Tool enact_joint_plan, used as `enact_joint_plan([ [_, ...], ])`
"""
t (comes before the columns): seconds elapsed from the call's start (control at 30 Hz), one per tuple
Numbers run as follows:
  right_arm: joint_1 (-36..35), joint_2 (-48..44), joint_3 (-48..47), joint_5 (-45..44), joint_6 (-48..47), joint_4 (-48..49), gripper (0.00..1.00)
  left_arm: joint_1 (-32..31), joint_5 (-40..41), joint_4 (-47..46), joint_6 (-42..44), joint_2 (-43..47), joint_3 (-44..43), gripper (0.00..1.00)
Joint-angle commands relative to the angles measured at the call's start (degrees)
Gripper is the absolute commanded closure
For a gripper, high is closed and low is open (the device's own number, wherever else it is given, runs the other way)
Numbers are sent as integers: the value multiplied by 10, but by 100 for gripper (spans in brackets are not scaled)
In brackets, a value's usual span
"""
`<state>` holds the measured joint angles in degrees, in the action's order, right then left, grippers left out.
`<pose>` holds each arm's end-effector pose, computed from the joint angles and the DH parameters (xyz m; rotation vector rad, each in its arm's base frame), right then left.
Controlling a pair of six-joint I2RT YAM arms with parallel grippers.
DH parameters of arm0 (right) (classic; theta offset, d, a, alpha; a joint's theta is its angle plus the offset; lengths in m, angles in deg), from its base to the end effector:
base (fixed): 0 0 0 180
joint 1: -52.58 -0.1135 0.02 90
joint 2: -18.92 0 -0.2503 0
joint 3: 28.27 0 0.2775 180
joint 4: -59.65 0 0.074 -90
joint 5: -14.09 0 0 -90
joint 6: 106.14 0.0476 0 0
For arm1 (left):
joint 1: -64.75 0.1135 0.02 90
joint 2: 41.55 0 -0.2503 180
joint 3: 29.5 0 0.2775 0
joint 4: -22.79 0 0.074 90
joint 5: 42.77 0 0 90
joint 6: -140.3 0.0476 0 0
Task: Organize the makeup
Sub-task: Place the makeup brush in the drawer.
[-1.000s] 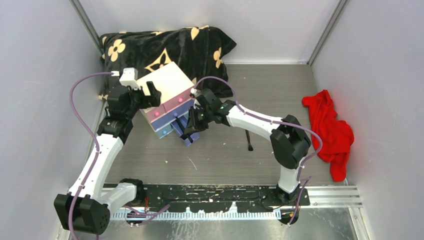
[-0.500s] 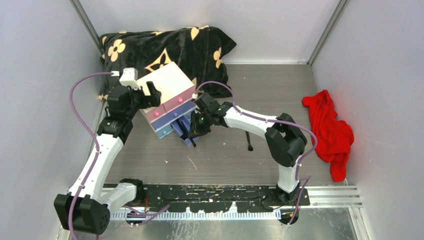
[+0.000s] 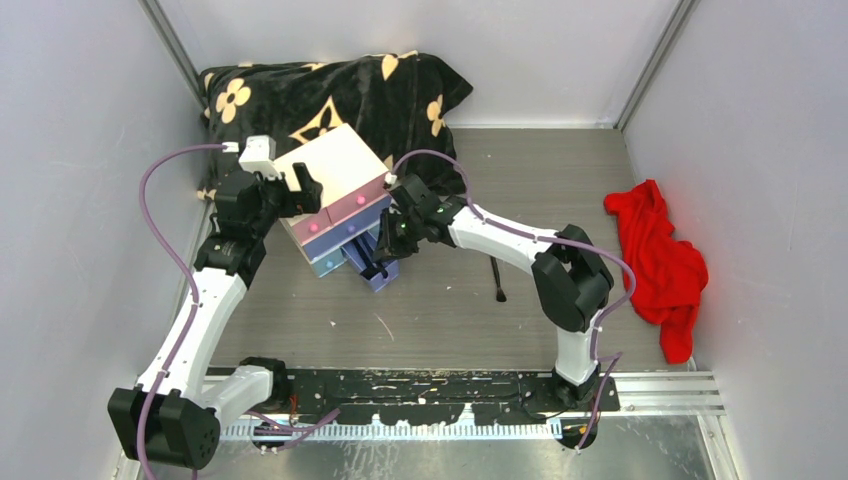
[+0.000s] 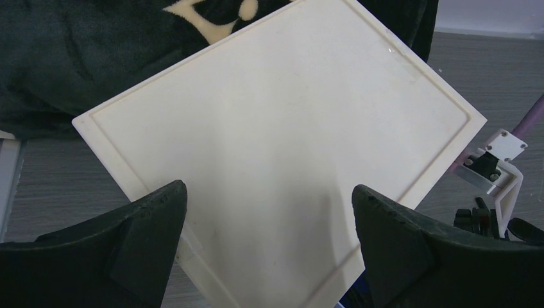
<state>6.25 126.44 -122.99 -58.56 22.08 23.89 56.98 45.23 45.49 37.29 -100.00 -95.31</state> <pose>0.2970 0.3317 0.2012 -0.3382 2.6186 0.9683 0.2787 -0.0397 0.3302 -0.0599 1.8469 -0.2859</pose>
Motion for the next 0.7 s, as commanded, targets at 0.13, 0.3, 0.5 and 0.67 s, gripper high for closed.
enact_joint_plan([
  [0.13,5,44,-61,-4,10,46,85,-2,3,39,-2,12,5,0],
  [0.3,6,58,-71,15,8,59,78,-1,5,39,-2,16,9,0],
  [0.5,6,44,-63,12,-1,60,62,-1,5,41,-2,15,9,0],
  [0.67,6,11,-36,-7,-8,63,61,-1,5,39,-2,14,8,0],
])
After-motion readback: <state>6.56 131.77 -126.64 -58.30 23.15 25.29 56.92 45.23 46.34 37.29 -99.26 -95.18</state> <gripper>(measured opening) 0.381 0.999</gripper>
